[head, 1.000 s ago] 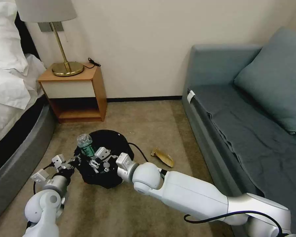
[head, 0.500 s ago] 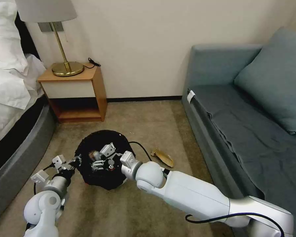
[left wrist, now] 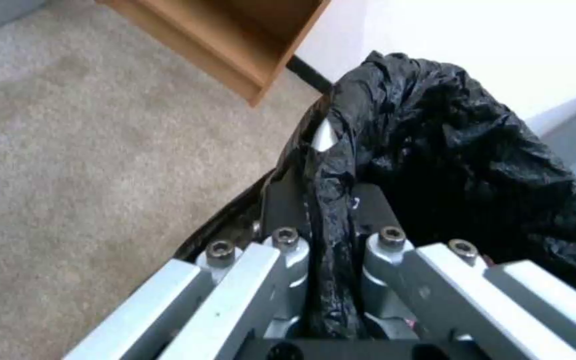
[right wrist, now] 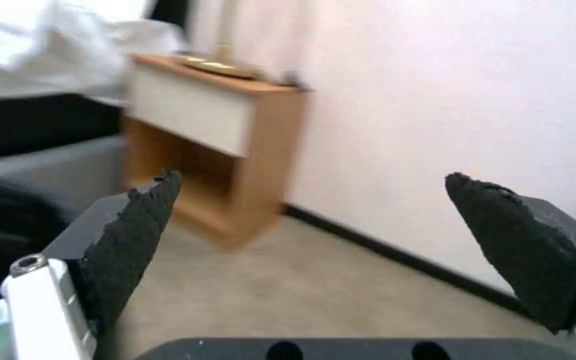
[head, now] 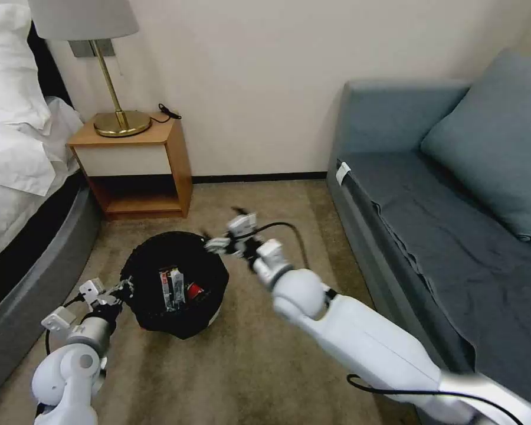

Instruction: Pick up the trash bin, then pick up the garbage on the floor and place it into the trash bin.

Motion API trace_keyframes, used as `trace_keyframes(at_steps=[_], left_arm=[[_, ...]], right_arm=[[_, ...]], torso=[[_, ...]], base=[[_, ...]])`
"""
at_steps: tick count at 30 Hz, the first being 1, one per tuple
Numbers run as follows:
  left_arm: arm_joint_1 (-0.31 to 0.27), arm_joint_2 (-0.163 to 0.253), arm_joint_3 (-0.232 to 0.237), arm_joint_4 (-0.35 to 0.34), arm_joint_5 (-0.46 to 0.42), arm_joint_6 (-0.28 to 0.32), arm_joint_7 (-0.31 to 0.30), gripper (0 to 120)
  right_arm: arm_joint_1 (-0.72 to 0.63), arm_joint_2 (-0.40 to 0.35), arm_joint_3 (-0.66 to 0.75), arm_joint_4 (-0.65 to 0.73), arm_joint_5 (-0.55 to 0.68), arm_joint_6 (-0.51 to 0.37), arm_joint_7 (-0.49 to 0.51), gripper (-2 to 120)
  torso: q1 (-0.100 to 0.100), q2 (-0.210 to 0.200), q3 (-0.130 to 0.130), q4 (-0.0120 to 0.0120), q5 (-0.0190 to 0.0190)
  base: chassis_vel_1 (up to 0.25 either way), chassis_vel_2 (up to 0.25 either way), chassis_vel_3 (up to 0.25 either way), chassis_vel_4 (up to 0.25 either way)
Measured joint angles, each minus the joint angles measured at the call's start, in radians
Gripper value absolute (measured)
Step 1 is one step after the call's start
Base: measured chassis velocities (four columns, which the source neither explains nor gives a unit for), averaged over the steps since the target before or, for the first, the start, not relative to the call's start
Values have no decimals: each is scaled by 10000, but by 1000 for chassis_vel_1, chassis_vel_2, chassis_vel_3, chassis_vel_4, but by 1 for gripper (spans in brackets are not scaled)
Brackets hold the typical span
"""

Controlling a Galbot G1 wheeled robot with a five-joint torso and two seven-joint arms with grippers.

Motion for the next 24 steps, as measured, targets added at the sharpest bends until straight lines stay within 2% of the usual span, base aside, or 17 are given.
trace_keyframes(at_steps=[1, 5, 10, 15, 24], left_arm=[[0, 0, 0, 0, 0, 0, 0, 5], [181, -34, 75, -479, -7, 27, -62, 5], [216, -87, 202, -713, 59, 81, -104, 5], [186, -114, 222, -728, 175, 83, -125, 5], [129, -111, 227, -669, 232, 83, -124, 5]], right_arm=[[0, 0, 0, 0, 0, 0, 0, 100], [-1466, -381, 1720, 555, -1243, 218, -39, 100], [-2685, -483, 2973, 1051, -1611, 276, -120, 100], [-3427, -306, 3705, 1321, -1815, 333, -333, 100], [-3633, -76, 4001, 1222, -1880, 515, -546, 100]], torso=[[0, 0, 0, 0, 0], [0, 0, -1, 2, 1], [0, 0, -1, -2, 1], [0, 0, -1, 1, 0], [0, 0, -1, 2, -2]], base=[[0, 0, 0, 0], [0, 0, 0, 0], [0, 0, 0, 0], [0, 0, 0, 0], [0, 0, 0, 0]])
